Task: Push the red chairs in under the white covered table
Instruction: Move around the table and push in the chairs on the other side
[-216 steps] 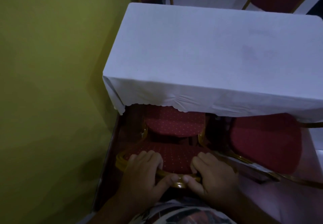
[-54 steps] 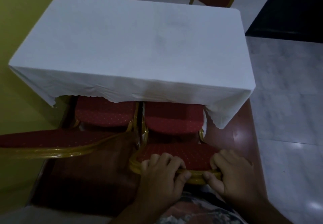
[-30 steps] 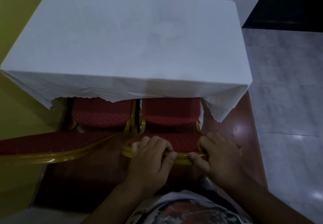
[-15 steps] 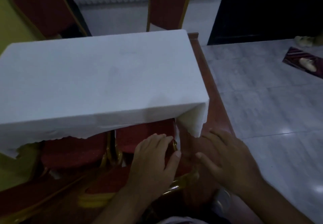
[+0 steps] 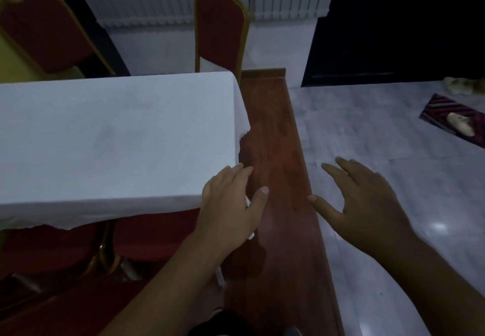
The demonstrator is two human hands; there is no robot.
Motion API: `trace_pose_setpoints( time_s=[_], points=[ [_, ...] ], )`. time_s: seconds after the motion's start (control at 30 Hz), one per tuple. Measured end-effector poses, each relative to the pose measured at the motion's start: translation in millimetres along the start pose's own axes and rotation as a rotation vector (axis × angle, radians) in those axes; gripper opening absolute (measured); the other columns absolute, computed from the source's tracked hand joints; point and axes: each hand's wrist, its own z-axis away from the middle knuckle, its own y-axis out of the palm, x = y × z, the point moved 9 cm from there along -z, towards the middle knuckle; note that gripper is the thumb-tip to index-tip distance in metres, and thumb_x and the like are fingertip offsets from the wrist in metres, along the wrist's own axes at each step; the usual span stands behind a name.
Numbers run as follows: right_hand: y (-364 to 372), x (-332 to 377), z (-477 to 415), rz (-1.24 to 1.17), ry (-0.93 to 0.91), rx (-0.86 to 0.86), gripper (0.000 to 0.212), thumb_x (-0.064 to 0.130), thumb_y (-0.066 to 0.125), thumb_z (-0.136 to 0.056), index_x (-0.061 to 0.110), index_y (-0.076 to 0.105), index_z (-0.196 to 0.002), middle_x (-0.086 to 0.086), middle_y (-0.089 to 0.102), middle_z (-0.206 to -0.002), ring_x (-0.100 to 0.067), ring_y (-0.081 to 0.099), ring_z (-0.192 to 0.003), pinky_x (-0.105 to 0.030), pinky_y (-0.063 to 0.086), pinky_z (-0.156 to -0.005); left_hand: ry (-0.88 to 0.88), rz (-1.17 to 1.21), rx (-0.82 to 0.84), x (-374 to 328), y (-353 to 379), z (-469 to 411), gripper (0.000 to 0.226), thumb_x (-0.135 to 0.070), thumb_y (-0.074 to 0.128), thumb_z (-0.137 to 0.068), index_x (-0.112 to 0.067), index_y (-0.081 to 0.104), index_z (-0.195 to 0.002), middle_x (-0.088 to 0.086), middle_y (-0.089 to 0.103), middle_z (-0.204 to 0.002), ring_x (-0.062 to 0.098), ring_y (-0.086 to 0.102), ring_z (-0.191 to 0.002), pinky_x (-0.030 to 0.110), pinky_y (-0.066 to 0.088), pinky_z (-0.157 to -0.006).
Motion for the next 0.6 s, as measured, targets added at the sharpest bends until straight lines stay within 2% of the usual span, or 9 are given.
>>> trace_pose_setpoints(
  time_s=[0.13, 0.37, 0.5, 0.6],
  points=[
    [-8.3, -28.7, -65.0, 0.0, -0.043, 0.027, 0.091, 0.082, 0.027, -0.084, 0.027, 0.037, -0.157, -0.005, 0.033, -0.167, -0.026, 0.026, -0.155, -0.06, 0.025, -0.123, -0.055, -0.009, -0.008, -18.4, 11.5, -47.3, 0.068, -0.062, 0.032, -0.093, -0.025, 0.045, -0.149, -0.004, 0.046, -0.155, 0.016, 0.036, -0.145, 0.042, 0.023, -0.121],
    [-7.9, -61.7, -219.4, 0.014, -0.091, 0.061, 0.092, 0.082, 0.025, -0.084, 0.029, 0.037, -0.157, -0.005, 0.031, -0.168, -0.026, 0.024, -0.155, -0.058, 0.024, -0.123, -0.132, 0.011, -0.066, -13.4, 27.5, -184.3, 0.07, -0.067, 0.031, -0.092, -0.026, 0.044, -0.148, -0.006, 0.05, -0.151, 0.018, 0.045, -0.139, 0.048, 0.032, -0.119],
    [-16.6, -77.3, -311.7, 0.036, -0.099, 0.098, 0.094, 0.083, 0.022, -0.082, 0.029, 0.034, -0.158, -0.003, 0.028, -0.169, -0.024, 0.023, -0.156, -0.057, 0.022, -0.124, -0.227, 0.026, -0.012, -7.4, 29.3, -279.0, 0.062, -0.064, 0.04, -0.097, -0.033, 0.036, -0.151, -0.009, 0.037, -0.161, 0.019, 0.033, -0.148, 0.044, 0.021, -0.123],
    [-31.0, -88.1, -382.4, 0.029, -0.106, 0.088, 0.092, 0.083, 0.024, -0.083, 0.03, 0.035, -0.158, -0.003, 0.029, -0.168, -0.024, 0.023, -0.155, -0.056, 0.022, -0.125, -0.231, 0.019, -0.027, -9.5, 19.9, -352.4, 0.064, -0.063, 0.042, -0.097, -0.033, 0.035, -0.153, -0.007, 0.034, -0.163, 0.019, 0.03, -0.15, 0.045, 0.02, -0.125]
  ],
)
